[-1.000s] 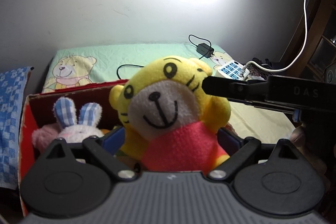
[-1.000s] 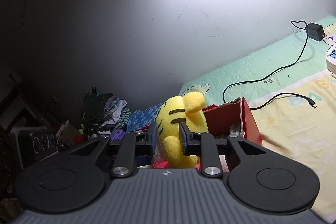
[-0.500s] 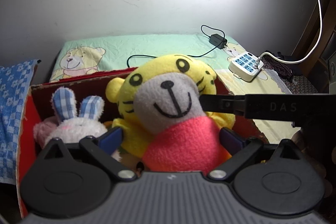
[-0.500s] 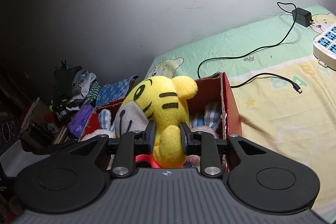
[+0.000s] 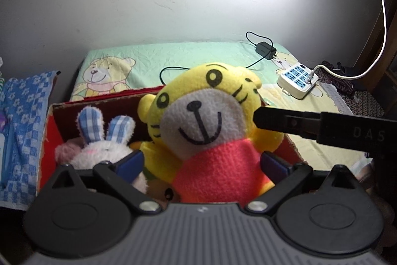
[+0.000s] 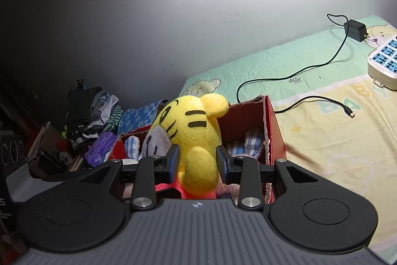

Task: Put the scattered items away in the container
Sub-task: 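Lower the yellow tiger plush into the red box with the right gripper, then open the right gripper to release the tiger plush in the box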

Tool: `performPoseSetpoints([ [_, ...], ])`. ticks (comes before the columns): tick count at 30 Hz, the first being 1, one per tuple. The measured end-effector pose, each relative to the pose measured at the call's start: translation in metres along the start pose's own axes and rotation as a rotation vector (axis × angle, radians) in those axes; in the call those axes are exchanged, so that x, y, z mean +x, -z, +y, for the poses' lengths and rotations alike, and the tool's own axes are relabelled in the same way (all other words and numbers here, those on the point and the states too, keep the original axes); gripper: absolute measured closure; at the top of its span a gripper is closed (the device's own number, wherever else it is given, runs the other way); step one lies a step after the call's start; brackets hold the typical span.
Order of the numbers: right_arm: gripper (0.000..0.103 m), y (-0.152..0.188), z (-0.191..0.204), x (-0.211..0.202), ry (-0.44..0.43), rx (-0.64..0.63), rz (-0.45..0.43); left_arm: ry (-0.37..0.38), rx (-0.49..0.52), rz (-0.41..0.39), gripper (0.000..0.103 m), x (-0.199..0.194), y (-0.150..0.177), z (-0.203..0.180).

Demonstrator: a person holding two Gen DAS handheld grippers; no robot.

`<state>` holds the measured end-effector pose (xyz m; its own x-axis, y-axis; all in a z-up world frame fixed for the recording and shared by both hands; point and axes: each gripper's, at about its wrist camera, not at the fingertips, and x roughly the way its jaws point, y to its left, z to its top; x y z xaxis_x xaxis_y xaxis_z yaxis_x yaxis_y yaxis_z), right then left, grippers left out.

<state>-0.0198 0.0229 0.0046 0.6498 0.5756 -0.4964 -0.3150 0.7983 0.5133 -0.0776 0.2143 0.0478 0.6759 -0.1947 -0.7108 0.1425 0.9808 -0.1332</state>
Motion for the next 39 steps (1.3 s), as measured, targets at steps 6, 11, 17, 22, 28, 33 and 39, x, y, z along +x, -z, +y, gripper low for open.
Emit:
performPoseSetpoints([
  [6,0.057,0.003,0.003,-0.018,0.066,0.005,-0.036,-0.066,-0.030,0.015,0.003,-0.010,0.002,-0.003],
  [11,0.054,0.007,0.004,-0.030,0.111,-0.002,-0.054,-0.162,-0.055,0.018,0.003,-0.018,0.004,-0.005],
  [17,0.050,0.010,0.006,-0.043,0.115,-0.045,-0.058,-0.238,-0.096,0.040,0.003,-0.028,0.008,-0.012],
  [22,0.050,0.009,0.004,-0.050,0.119,-0.082,-0.029,-0.292,-0.118,0.058,0.003,-0.035,0.014,-0.031],
  [28,0.049,0.007,-0.010,-0.068,0.109,-0.105,-0.012,-0.341,-0.148,0.090,0.003,-0.034,0.023,-0.057],
  [33,0.049,0.010,-0.021,-0.080,0.111,-0.110,0.022,-0.362,-0.172,0.113,0.003,-0.031,0.034,-0.074],
  [39,0.049,0.016,-0.032,-0.089,0.112,-0.130,0.054,-0.391,-0.162,0.133,0.003,-0.026,0.049,-0.097],
])
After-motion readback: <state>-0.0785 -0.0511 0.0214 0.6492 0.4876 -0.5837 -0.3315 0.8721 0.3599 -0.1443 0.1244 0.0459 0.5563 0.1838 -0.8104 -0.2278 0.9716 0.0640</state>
